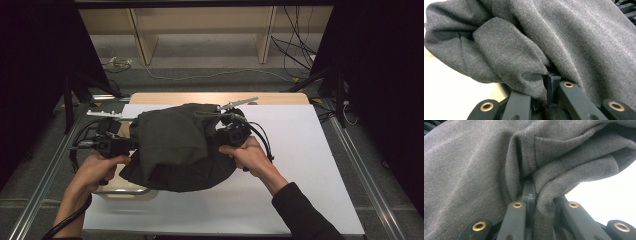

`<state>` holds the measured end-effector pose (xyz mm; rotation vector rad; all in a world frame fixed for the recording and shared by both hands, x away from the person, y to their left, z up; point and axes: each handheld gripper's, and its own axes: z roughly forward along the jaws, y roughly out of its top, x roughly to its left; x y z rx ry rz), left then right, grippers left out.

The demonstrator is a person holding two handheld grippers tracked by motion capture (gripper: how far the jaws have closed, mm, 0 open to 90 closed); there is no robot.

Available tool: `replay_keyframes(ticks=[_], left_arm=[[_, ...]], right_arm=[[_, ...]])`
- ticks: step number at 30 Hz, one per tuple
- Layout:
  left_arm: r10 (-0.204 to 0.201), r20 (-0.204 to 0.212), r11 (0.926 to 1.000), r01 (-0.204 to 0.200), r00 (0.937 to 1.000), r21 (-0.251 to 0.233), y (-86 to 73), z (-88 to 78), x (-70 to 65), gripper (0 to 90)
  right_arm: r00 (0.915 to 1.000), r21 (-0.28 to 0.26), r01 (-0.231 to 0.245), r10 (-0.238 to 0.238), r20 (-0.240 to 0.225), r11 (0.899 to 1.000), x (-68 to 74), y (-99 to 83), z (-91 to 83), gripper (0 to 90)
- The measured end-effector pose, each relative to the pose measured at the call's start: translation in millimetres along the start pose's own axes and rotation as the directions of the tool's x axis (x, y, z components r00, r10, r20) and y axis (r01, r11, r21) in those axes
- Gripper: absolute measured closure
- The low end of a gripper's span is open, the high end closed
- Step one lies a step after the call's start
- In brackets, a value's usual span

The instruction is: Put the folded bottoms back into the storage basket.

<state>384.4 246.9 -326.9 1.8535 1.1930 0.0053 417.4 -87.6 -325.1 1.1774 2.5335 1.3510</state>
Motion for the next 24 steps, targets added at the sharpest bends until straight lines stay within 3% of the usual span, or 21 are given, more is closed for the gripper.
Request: replay_keyframes(ticks=[6, 20, 24], left_arm=[[-0.027, -0.019, 0.9995, 0.027, 0.9994, -0.015, -0.4, -11.0, 14.7, 84.5], [-0.104, -0.074, 0.9933, 0.099, 0.9918, -0.060, -4.6, -34.4, 47.3, 84.4], [-0.113, -0.068, 0.9900, 0.106, 0.9912, -0.093, -3.3, -43.3, 50.1, 84.5]], right_arm=[[0.9997, 0.011, 0.025, -0.025, 0.000, 1.000, 10.6, 16.7, 15.6, 79.6], [0.9991, -0.001, 0.015, -0.015, -0.039, 1.000, 29.6, 40.2, 52.8, 79.4], [0.9986, -0.004, 0.013, -0.013, -0.051, 1.000, 34.6, 47.8, 60.9, 79.5]])
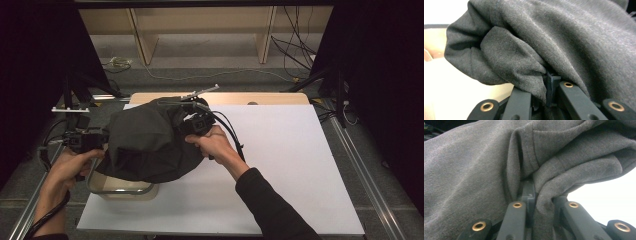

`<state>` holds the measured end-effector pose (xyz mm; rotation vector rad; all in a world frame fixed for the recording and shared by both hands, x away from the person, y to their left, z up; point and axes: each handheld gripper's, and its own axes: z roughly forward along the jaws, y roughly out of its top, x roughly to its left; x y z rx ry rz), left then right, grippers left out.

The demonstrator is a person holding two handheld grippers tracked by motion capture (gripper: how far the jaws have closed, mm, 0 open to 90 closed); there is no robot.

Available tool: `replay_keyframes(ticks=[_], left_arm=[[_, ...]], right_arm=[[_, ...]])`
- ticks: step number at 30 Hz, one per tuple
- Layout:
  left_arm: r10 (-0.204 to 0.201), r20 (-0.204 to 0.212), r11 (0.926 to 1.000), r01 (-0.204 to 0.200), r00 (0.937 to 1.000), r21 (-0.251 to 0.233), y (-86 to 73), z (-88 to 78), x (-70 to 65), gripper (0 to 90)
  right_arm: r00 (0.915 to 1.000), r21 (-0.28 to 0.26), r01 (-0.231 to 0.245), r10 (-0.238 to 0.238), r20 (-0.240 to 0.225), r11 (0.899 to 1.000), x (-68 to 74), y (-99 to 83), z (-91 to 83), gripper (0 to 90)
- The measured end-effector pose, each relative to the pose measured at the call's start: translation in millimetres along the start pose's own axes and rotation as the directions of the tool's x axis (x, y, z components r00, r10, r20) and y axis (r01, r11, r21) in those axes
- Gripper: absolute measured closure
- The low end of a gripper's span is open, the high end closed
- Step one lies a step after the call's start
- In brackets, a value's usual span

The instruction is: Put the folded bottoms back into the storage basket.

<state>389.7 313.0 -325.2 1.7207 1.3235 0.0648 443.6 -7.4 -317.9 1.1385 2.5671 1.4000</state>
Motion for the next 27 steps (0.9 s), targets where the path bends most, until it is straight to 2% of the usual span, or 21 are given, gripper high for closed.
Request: replay_keyframes(ticks=[4, 9, 12, 15, 20, 27], left_arm=[[0.018, -0.017, 0.9988, -0.019, 0.9997, -0.046, 5.4, -15.4, -4.2, 84.5], [0.007, -0.039, 0.9934, -0.012, 0.9992, -0.114, 7.6, -36.5, -3.5, 84.4], [0.004, -0.072, 0.9915, -0.014, 0.9974, -0.129, 6.5, -46.8, -0.5, 84.4], [-0.015, -0.088, 0.9890, 0.002, 0.9960, -0.148, 4.5, -54.6, 6.6, 84.4], [-0.048, -0.110, 0.9907, 0.033, 0.9928, -0.132, -2.1, -51.2, 22.6, 84.3], [-0.083, -0.124, 0.9915, 0.070, 0.9888, -0.110, -10.6, -35.1, 42.4, 84.1]], right_arm=[[0.9998, -0.019, 0.015, -0.015, -0.010, 1.000, 7.7, 10.9, -1.5, 79.4], [0.9989, -0.044, 0.041, -0.042, -0.020, 0.998, 22.0, 25.4, -1.4, 79.4], [0.9985, -0.046, 0.045, -0.047, -0.028, 0.998, 30.6, 29.5, 8.1, 79.2], [0.9979, -0.034, 0.054, -0.055, -0.035, 0.998, 38.4, 29.7, 20.7, 79.0], [0.9976, -0.006, 0.060, -0.060, -0.033, 0.998, 42.7, 27.1, 38.6, 78.7], [0.9990, 0.051, 0.044, -0.044, -0.012, 0.998, 36.8, 19.4, 59.9, 77.6]])
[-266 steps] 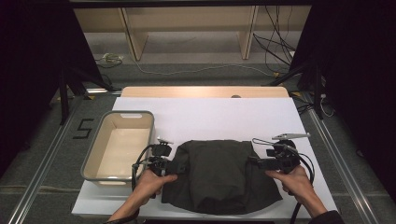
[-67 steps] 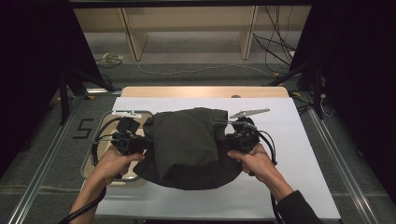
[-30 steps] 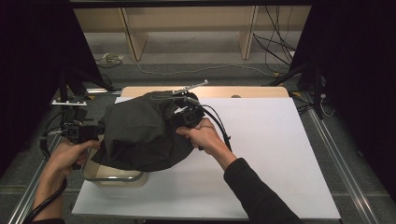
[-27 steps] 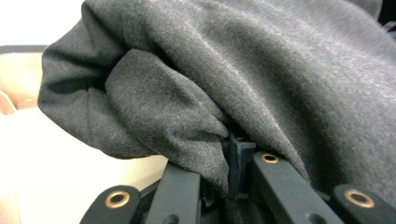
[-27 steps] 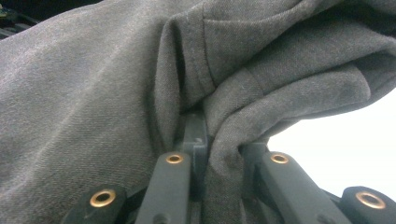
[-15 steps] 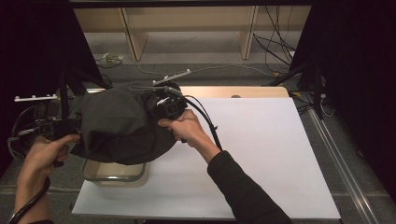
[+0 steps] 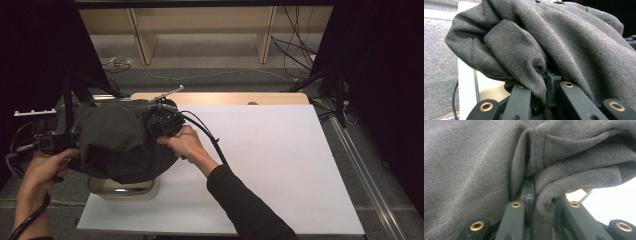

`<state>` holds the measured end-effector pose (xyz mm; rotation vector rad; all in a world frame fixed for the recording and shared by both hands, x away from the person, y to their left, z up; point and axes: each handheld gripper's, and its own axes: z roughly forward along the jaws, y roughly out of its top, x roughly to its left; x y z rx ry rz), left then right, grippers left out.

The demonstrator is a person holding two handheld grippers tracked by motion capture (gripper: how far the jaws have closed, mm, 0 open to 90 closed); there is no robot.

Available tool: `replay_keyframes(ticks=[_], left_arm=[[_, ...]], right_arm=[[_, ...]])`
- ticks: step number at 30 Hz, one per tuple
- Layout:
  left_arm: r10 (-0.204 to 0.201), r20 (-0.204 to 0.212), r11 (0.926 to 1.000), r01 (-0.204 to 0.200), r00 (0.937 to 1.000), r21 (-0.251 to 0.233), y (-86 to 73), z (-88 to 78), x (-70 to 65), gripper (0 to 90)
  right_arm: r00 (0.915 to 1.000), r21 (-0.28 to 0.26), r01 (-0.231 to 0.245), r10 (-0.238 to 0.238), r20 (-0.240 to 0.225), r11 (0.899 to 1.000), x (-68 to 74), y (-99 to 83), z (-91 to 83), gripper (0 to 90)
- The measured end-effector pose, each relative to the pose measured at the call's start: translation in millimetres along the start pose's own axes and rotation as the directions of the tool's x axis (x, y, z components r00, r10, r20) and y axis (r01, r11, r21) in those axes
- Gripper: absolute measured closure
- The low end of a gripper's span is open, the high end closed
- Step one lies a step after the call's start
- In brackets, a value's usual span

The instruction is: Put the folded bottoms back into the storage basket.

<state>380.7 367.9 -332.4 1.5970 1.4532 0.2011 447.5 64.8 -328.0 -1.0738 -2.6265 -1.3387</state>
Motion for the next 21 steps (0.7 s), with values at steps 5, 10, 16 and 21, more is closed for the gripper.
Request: replay_keyframes(ticks=[5, 10, 16, 21], left_arm=[[-0.032, -0.040, 0.9993, 0.032, 0.9987, 0.017, -6.6, 14.7, 11.0, 84.0], [-0.030, -0.095, 0.9985, 0.034, 0.9950, 0.043, -12.7, 27.5, 18.1, 83.8], [-0.056, -0.120, 0.9966, 0.063, 0.9912, 0.053, -21.1, 39.7, 28.6, 83.2], [-0.033, -0.147, 0.9955, 0.046, 0.9885, 0.083, -23.9, 46.8, 28.6, 81.7]], right_arm=[[0.9998, 0.034, -0.016, 0.015, 0.009, 0.999, -4.8, -8.2, 14.4, 76.5], [0.9991, 0.068, -0.039, 0.037, 0.022, 0.997, -10.7, -15.0, 29.3, 73.1], [0.9991, 0.114, -0.042, 0.041, 0.013, 0.993, -17.2, -23.0, 37.5, 61.9], [0.9979, 0.114, -0.065, 0.065, 0.003, 0.991, -24.4, -28.2, 34.2, 55.1]])
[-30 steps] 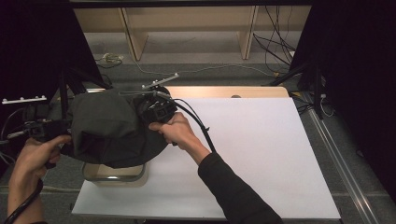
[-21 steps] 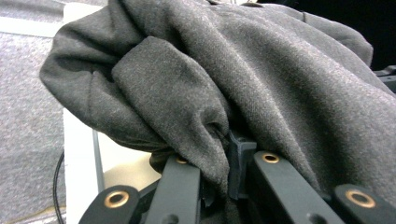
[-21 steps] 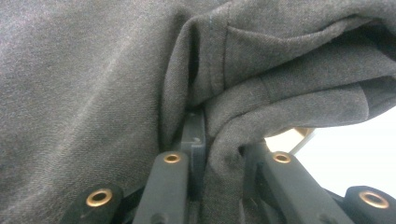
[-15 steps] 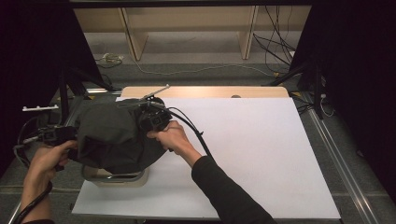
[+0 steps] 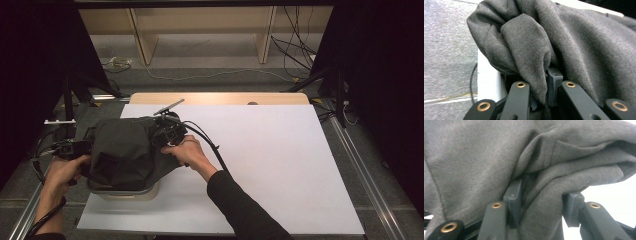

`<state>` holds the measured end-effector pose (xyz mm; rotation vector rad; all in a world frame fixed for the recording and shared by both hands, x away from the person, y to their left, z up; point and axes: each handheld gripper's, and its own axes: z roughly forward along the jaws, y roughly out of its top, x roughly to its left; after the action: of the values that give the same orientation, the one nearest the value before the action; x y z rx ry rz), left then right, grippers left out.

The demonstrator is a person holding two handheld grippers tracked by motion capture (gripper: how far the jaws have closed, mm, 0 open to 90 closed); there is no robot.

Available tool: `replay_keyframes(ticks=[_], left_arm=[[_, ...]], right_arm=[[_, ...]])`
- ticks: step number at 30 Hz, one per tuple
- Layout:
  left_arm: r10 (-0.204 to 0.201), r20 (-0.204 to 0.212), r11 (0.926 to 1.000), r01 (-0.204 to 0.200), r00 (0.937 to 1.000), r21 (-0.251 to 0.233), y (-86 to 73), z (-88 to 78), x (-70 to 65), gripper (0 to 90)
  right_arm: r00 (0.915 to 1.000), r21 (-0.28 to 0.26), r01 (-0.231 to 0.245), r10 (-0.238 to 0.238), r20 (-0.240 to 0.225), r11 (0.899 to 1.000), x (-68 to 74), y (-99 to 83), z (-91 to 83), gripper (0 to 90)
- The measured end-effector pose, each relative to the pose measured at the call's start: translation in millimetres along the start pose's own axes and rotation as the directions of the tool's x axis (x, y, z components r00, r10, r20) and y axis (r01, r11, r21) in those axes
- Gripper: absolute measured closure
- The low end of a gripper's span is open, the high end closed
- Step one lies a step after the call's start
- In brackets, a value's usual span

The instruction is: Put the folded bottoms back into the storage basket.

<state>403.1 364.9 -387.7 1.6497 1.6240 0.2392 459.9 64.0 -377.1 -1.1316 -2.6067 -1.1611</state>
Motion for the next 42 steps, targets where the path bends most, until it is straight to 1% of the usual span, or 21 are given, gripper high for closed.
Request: replay_keyframes(ticks=[5, 7, 10, 12, 13, 15, 16, 17, 18, 21, 23, 26, 28, 30, 32, 33, 34, 37, 40, 41, 42], left_arm=[[0.009, -0.012, 0.9986, -0.009, 0.9999, 0.052, -4.1, 11.6, -1.0, 78.2], [0.009, -0.022, 0.9980, -0.008, 0.9997, 0.063, -5.7, 15.2, -0.1, 74.8], [-0.004, -0.019, 0.9971, 0.005, 0.9998, 0.076, -6.0, 15.9, 2.4, 71.0], [0.000, -0.063, 0.9943, 0.007, 0.9980, 0.106, -2.4, 6.9, 2.1, 63.9], [0.013, -0.081, 0.9954, -0.005, 0.9967, 0.096, 0.1, -0.9, 1.0, 63.1], [-0.004, -0.068, 0.9975, 0.009, 0.9977, 0.070, 5.1, -16.1, 0.2, 65.2], [-0.007, -0.059, 0.9976, 0.011, 0.9982, 0.069, 6.4, -21.1, -0.4, 68.3], [0.008, -0.061, 0.9969, -0.003, 0.9981, 0.079, 6.5, -22.7, -2.4, 72.9], [0.021, -0.064, 0.9956, -0.015, 0.9977, 0.092, 5.8, -21.2, -4.4, 76.1], [0.021, -0.073, 0.9935, -0.013, 0.9971, 0.113, 2.6, -8.6, -7.6, 82.4], [0.027, -0.088, 0.9914, -0.015, 0.9958, 0.130, -0.3, 2.4, -10.1, 84.1], [0.036, -0.127, 0.9873, -0.016, 0.9912, 0.158, -5.2, 22.3, -15.7, 84.1], [0.040, -0.152, 0.9848, -0.014, 0.9876, 0.173, -7.0, 30.8, -17.5, 82.2], [0.050, -0.153, 0.9807, -0.020, 0.9870, 0.195, -8.9, 34.7, -18.6, 78.1], [0.044, -0.144, 0.9824, -0.016, 0.9885, 0.186, -8.0, 31.2, -17.6, 71.5], [0.032, -0.145, 0.9833, -0.005, 0.9889, 0.182, -6.3, 27.5, -15.8, 67.6], [0.022, -0.148, 0.9851, 0.004, 0.9888, 0.172, -4.0, 22.0, -14.2, 64.1], [0.011, -0.160, 0.9924, 0.009, 0.9871, 0.123, 2.9, 2.2, -14.1, 60.0], [0.015, -0.126, 0.9966, -0.004, 0.9919, 0.083, 9.4, -15.3, -19.7, 59.1], [0.009, -0.109, 0.9979, -0.002, 0.9940, 0.064, 11.1, -19.9, -21.9, 58.5], [0.005, -0.079, 0.9987, -0.001, 0.9969, 0.052, 12.2, -22.5, -24.1, 58.9]], right_arm=[[1.0000, 0.004, -0.007, 0.007, 0.002, 1.000, -5.8, -3.5, -8.0, 54.0], [1.0000, 0.000, -0.005, 0.005, -0.001, 1.000, -6.9, -5.8, -10.5, 55.6], [1.0000, 0.004, -0.001, 0.001, 0.001, 1.000, -7.4, -8.5, -11.2, 58.5], [1.0000, 0.003, -0.003, 0.003, 0.000, 1.000, -7.3, -9.3, -11.7, 58.9], [1.0000, 0.004, 0.001, -0.001, -0.003, 1.000, -7.1, -9.6, -12.5, 58.9], [0.9999, 0.003, 0.009, -0.009, -0.008, 1.000, -6.0, -9.9, -13.3, 58.7], [0.9999, 0.005, 0.015, -0.014, -0.006, 1.000, -5.6, -10.0, -13.5, 58.6], [0.9998, 0.004, 0.018, -0.018, -0.004, 1.000, -5.3, -9.9, -13.5, 58.4], [0.9999, 0.003, 0.016, -0.016, -0.006, 1.000, -5.5, -9.8, -13.7, 58.2], [0.9999, 0.003, 0.015, -0.015, -0.005, 1.000, -5.1, -9.9, -14.1, 58.0], [0.9998, 0.004, 0.017, -0.017, -0.005, 1.000, -4.1, -10.2, -14.6, 57.9], [0.9998, 0.004, 0.020, -0.020, -0.006, 1.000, -2.8, -10.2, -14.1, 57.4], [0.9998, 0.004, 0.020, -0.020, -0.005, 1.000, -2.4, -10.2, -13.8, 57.1], [0.9998, 0.004, 0.021, -0.021, -0.006, 1.000, -2.3, -10.6, -13.8, 56.6], [0.9996, 0.009, 0.028, -0.028, -0.005, 1.000, -2.5, -11.1, -14.6, 55.3], [0.9996, 0.007, 0.026, -0.026, -0.008, 1.000, -2.5, -11.3, -15.2, 54.3], [0.9995, 0.007, 0.028, -0.028, -0.012, 1.000, -2.7, -11.6, -15.7, 53.8], [0.9995, 0.007, 0.029, -0.029, -0.016, 1.000, -3.0, -12.3, -17.5, 52.8], [0.9995, 0.006, 0.026, -0.026, -0.020, 1.000, -4.0, -12.5, -18.7, 52.3], [0.9995, 0.005, 0.026, -0.026, -0.020, 1.000, -3.9, -12.5, -19.0, 52.2], [0.9995, 0.004, 0.027, -0.027, -0.020, 1.000, -3.8, -12.6, -19.2, 52.1]])
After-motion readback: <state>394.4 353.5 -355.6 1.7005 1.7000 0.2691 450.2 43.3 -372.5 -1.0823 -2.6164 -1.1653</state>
